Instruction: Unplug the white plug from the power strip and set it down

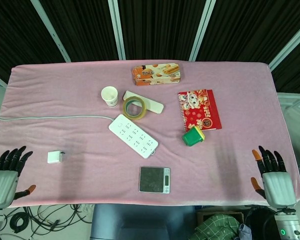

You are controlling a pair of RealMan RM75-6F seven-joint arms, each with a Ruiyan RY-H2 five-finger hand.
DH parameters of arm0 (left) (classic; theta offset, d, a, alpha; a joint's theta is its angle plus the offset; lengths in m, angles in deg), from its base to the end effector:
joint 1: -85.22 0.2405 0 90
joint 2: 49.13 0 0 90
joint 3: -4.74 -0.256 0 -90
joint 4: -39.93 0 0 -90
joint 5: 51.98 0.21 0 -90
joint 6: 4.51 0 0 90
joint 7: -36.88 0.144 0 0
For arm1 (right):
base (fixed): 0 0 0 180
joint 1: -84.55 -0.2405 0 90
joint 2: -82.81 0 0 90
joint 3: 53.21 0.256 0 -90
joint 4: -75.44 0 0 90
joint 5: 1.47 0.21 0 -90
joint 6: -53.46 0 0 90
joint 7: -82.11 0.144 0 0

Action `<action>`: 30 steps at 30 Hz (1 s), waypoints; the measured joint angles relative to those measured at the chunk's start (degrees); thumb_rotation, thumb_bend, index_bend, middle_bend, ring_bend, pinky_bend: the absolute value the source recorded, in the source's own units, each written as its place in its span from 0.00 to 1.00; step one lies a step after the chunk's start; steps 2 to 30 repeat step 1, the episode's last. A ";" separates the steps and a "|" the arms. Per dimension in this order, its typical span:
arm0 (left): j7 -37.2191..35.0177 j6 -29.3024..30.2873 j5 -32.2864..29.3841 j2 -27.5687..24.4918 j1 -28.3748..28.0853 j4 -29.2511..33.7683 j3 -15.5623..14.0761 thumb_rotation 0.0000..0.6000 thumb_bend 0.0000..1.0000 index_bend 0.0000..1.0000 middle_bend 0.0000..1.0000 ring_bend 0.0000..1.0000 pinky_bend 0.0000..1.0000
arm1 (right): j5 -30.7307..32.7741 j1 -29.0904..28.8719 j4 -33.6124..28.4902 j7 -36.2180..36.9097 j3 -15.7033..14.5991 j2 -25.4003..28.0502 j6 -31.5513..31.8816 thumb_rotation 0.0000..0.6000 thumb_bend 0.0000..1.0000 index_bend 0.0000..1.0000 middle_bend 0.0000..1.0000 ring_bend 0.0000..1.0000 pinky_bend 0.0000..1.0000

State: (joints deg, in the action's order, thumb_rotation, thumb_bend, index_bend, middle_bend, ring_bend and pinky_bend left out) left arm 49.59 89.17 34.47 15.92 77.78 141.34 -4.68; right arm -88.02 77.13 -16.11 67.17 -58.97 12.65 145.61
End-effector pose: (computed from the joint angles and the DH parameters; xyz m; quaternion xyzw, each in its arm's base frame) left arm -0.2799 0.1465 0.1365 -0.6268 -0.3780 -0.3607 0.5780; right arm -0.2993 -0.1624 0.1233 0.6437 -0.3250 0.3428 0.6021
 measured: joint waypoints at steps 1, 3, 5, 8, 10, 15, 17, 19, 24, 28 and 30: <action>-0.07 0.55 0.69 -0.34 0.33 0.27 -0.13 1.00 0.00 0.13 0.03 0.00 0.00 | -0.48 0.16 -0.26 -0.58 -0.22 -0.25 0.04 1.00 0.26 0.00 0.00 0.07 0.06; -0.07 0.55 0.69 -0.34 0.33 0.27 -0.13 1.00 0.00 0.13 0.03 0.00 0.00 | -0.48 0.16 -0.26 -0.58 -0.22 -0.25 0.04 1.00 0.26 0.00 0.00 0.07 0.06; -0.07 0.55 0.69 -0.34 0.33 0.27 -0.13 1.00 0.00 0.13 0.03 0.00 0.00 | -0.48 0.16 -0.26 -0.58 -0.22 -0.25 0.04 1.00 0.26 0.00 0.00 0.07 0.06; -0.07 0.55 0.69 -0.34 0.33 0.27 -0.13 1.00 0.00 0.13 0.03 0.00 0.00 | -0.48 0.16 -0.26 -0.58 -0.22 -0.25 0.04 1.00 0.26 0.00 0.00 0.07 0.06; -0.07 0.55 0.69 -0.34 0.33 0.27 -0.13 1.00 0.00 0.13 0.03 0.00 0.00 | -0.48 0.16 -0.26 -0.58 -0.22 -0.25 0.04 1.00 0.26 0.00 0.00 0.07 0.06; -0.07 0.55 0.69 -0.34 0.33 0.27 -0.13 1.00 0.00 0.13 0.03 0.00 0.00 | -0.48 0.16 -0.26 -0.58 -0.22 -0.25 0.04 1.00 0.26 0.00 0.00 0.07 0.06; -0.07 0.55 0.69 -0.34 0.33 0.27 -0.13 1.00 0.00 0.13 0.03 0.00 0.00 | -0.48 0.16 -0.26 -0.58 -0.22 -0.25 0.04 1.00 0.26 0.00 0.00 0.07 0.06; -0.07 0.55 0.69 -0.34 0.33 0.27 -0.13 1.00 0.00 0.13 0.03 0.00 0.00 | -0.48 0.16 -0.26 -0.58 -0.22 -0.25 0.04 1.00 0.26 0.00 0.00 0.07 0.06; -0.07 0.55 0.69 -0.34 0.33 0.27 -0.13 1.00 0.00 0.13 0.03 0.00 0.00 | -0.48 0.16 -0.26 -0.58 -0.22 -0.25 0.04 1.00 0.26 0.00 0.00 0.07 0.06; -0.07 0.55 0.69 -0.34 0.33 0.27 -0.13 1.00 0.00 0.13 0.03 0.00 0.00 | -0.48 0.16 -0.26 -0.58 -0.22 -0.25 0.04 1.00 0.26 0.00 0.00 0.07 0.06; -0.07 0.55 0.69 -0.34 0.33 0.27 -0.13 1.00 0.00 0.13 0.03 0.00 0.00 | -0.48 0.16 -0.26 -0.58 -0.22 -0.25 0.04 1.00 0.26 0.00 0.00 0.07 0.06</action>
